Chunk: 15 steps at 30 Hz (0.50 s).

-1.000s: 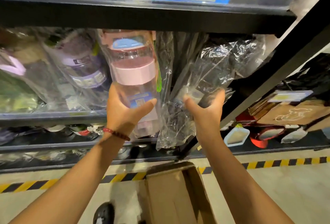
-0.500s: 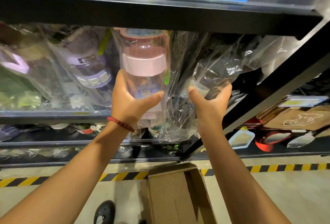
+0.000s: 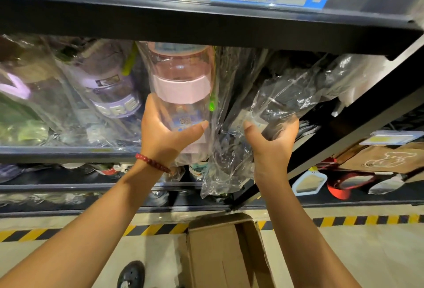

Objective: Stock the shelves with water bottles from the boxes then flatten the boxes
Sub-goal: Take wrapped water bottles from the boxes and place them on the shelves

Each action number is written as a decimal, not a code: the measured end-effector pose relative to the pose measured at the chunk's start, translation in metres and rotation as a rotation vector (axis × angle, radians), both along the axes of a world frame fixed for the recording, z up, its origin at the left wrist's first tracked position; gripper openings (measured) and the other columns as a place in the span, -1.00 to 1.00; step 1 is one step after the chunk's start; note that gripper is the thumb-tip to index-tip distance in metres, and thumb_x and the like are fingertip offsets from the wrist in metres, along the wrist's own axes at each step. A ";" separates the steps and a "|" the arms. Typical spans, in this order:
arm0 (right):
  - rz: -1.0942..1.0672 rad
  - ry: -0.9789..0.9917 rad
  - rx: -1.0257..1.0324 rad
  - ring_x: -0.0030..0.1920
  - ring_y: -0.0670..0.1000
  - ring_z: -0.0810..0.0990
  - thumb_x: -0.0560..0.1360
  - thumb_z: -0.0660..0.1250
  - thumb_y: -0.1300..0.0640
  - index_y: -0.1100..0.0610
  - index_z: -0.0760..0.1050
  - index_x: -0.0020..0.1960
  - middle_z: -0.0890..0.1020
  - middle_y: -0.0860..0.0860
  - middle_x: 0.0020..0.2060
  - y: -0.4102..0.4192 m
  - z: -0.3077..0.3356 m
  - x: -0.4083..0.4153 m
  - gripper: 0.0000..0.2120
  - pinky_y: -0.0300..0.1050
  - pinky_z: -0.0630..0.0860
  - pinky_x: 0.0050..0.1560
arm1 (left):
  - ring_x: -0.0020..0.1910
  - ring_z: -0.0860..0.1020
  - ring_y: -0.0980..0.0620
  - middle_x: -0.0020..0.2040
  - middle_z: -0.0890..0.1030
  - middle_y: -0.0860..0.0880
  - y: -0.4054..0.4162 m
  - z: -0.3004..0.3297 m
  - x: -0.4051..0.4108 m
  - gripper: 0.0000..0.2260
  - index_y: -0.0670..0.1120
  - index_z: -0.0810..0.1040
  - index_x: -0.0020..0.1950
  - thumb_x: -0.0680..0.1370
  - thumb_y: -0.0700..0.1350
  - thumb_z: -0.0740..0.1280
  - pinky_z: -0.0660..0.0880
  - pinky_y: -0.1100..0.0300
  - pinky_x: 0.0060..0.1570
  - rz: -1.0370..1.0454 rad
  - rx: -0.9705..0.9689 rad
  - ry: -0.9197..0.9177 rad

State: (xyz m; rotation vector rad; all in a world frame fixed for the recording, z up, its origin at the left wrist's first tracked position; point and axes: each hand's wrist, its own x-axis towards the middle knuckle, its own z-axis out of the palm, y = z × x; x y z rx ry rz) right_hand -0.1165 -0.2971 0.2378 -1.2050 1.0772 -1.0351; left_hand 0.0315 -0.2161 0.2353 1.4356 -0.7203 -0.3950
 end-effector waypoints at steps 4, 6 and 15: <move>-0.037 -0.014 -0.040 0.00 -0.11 0.52 0.29 0.50 0.15 0.20 0.14 0.44 0.46 0.08 0.09 0.011 -0.005 0.001 -0.16 -0.20 0.52 0.00 | 0.11 0.53 0.24 0.11 0.52 0.12 0.002 0.000 0.001 -0.38 0.13 0.36 0.12 0.12 0.03 0.50 0.47 0.37 0.03 0.004 -0.007 -0.001; -0.060 -0.053 -0.055 -0.12 -0.21 0.57 0.35 0.50 0.27 0.17 0.19 0.39 0.50 0.08 0.06 0.016 -0.007 0.002 -0.27 -0.34 0.51 -0.12 | 0.11 0.52 0.24 0.11 0.53 0.11 0.003 -0.001 0.002 -0.38 0.12 0.36 0.13 0.12 0.02 0.51 0.47 0.37 0.04 0.005 -0.012 -0.006; -0.205 -0.190 -0.065 0.08 -0.07 0.60 0.33 0.49 0.29 -0.24 0.28 0.10 0.51 0.03 0.16 0.033 -0.008 0.008 -0.40 -0.29 0.54 -0.01 | 0.11 0.53 0.24 0.09 0.52 0.13 0.000 -0.003 0.005 -0.39 0.11 0.37 0.12 0.13 0.01 0.52 0.49 0.29 0.06 0.013 -0.046 0.002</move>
